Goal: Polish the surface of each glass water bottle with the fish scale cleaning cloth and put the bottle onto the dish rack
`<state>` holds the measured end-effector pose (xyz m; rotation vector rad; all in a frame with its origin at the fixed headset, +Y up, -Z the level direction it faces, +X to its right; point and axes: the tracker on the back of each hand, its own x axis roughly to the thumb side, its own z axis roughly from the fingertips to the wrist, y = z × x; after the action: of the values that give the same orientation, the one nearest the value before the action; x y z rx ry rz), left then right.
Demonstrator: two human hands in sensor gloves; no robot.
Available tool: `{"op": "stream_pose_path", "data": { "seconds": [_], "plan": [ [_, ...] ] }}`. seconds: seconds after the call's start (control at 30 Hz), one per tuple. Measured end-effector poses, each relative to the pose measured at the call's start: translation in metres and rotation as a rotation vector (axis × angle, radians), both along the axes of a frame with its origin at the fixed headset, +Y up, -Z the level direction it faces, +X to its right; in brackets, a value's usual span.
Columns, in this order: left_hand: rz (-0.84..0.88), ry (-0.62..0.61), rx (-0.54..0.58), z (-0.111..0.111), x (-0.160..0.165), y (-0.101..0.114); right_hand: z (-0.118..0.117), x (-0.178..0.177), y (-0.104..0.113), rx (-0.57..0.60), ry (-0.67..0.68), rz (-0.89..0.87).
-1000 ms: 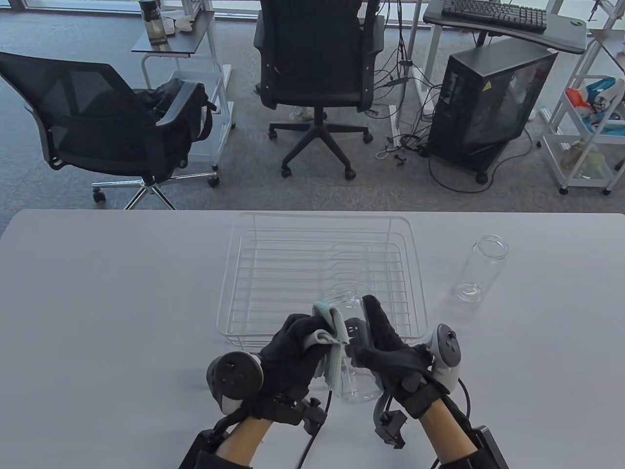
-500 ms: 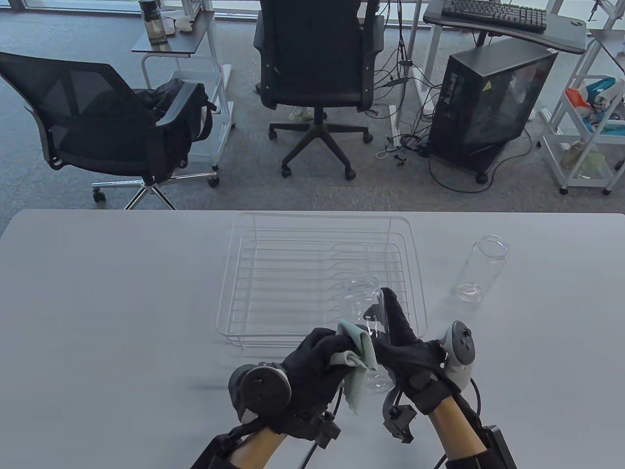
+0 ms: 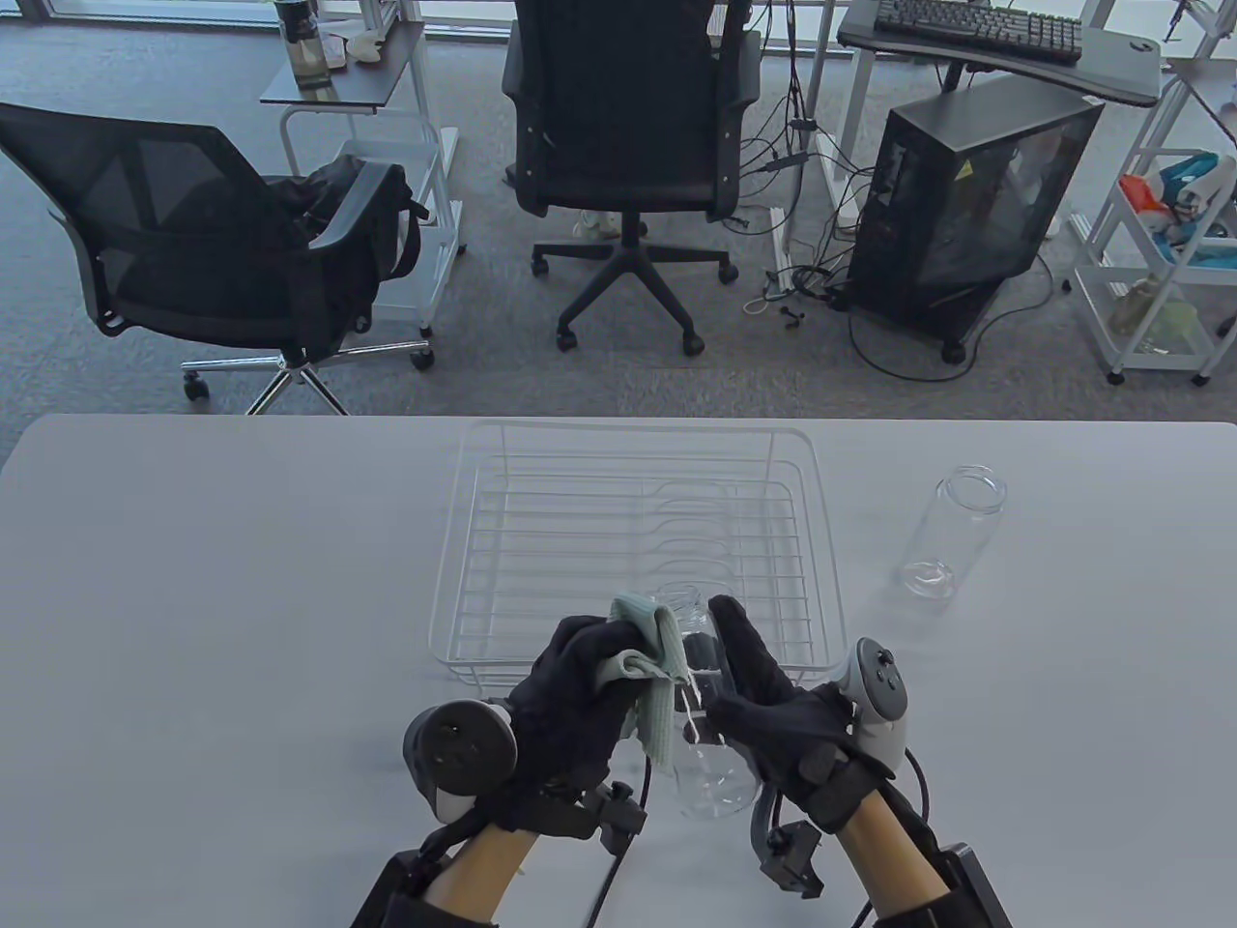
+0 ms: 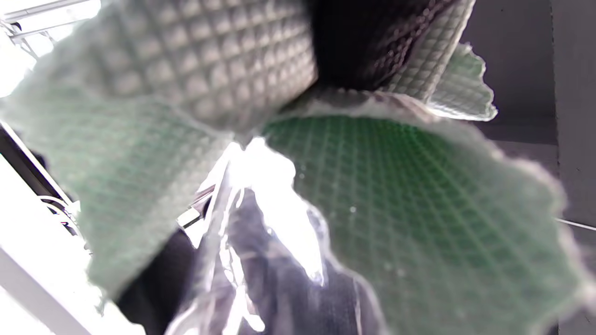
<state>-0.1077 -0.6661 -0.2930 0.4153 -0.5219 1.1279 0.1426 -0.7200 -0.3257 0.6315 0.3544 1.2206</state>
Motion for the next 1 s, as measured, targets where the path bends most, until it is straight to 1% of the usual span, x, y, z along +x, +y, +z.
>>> {"op": "stream_pose_path", "data": {
  "seconds": [0.03, 0.2, 0.3, 0.37, 0.53, 0.63, 0.7, 0.8, 0.87, 0.9, 0.97, 1.0],
  "plan": [
    [-0.001, -0.005, 0.000, 0.000, 0.001, 0.000, 0.001, 0.001, 0.000, -0.005, -0.001, -0.004],
    [-0.027, -0.032, 0.004, 0.002, 0.008, -0.002, 0.003, 0.003, 0.008, 0.115, -0.142, 0.058],
    [-0.080, -0.045, 0.032, 0.007, 0.015, -0.003, 0.002, 0.005, 0.011, 0.143, -0.224, 0.015],
    [-0.131, -0.062, 0.055, 0.011, 0.023, -0.005, 0.000, 0.008, 0.014, 0.159, -0.305, -0.012],
    [-0.226, -0.083, 0.102, 0.017, 0.035, -0.009, 0.000, 0.019, 0.025, 0.200, -0.447, -0.028],
    [-0.214, -0.083, 0.122, 0.017, 0.035, -0.008, 0.000, 0.019, 0.026, 0.199, -0.411, -0.012],
    [-0.196, -0.074, 0.129, 0.017, 0.033, -0.007, -0.001, 0.018, 0.024, 0.170, -0.379, -0.050],
    [-0.148, -0.060, 0.115, 0.015, 0.028, -0.005, -0.002, 0.014, 0.022, 0.117, -0.278, -0.113],
    [-0.088, -0.050, 0.099, 0.013, 0.022, -0.003, -0.003, 0.009, 0.018, 0.097, -0.175, -0.089],
    [-0.077, -0.043, 0.097, 0.013, 0.021, -0.002, -0.003, 0.008, 0.016, 0.093, -0.158, -0.084],
    [-0.051, -0.022, 0.085, 0.010, 0.014, 0.001, -0.001, 0.002, 0.009, 0.065, -0.069, -0.079],
    [-0.033, -0.010, 0.084, 0.009, 0.010, 0.002, 0.000, -0.001, 0.008, 0.054, -0.052, -0.079]
  ]
}}
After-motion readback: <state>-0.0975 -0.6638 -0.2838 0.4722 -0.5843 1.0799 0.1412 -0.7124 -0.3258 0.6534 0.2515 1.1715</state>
